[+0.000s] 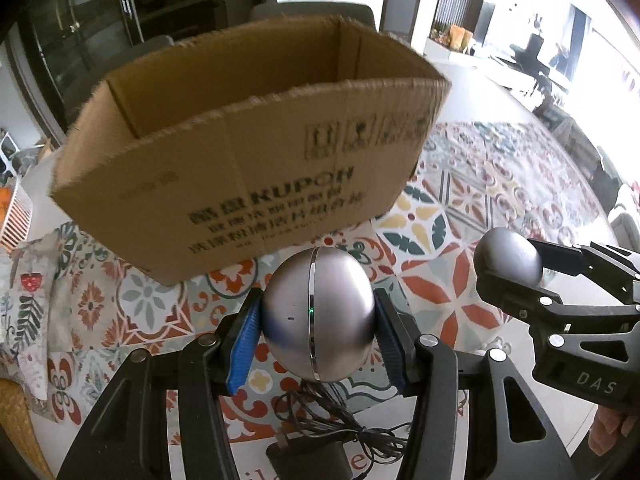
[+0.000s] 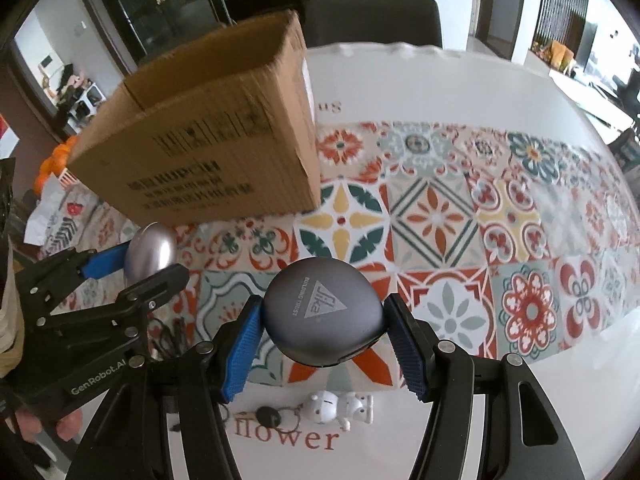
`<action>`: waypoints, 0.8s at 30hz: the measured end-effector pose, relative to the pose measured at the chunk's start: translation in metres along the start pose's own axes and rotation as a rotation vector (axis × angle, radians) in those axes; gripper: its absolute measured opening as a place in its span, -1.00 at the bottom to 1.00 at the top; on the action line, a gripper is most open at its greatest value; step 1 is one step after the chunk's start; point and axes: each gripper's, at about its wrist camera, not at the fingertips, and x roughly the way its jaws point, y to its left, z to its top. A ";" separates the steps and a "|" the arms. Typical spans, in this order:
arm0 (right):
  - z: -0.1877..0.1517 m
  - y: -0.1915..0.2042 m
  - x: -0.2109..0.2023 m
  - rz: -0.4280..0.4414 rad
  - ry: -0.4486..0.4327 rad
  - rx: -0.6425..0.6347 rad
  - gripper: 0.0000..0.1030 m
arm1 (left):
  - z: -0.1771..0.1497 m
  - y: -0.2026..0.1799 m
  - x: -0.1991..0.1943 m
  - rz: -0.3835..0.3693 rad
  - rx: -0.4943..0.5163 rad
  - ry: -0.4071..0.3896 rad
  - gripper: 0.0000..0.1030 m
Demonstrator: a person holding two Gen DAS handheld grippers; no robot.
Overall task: Organize rigid objects
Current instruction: 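Lift and carry the silver speaker and grey device over the box with both tools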
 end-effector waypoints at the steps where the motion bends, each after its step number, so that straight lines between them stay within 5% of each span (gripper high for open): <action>1: 0.002 0.003 -0.004 0.002 -0.013 -0.005 0.20 | 0.001 0.003 -0.006 0.001 -0.006 -0.012 0.02; 24: 0.033 0.048 -0.062 0.080 -0.203 -0.086 0.20 | 0.020 0.031 -0.081 0.051 -0.081 -0.199 0.02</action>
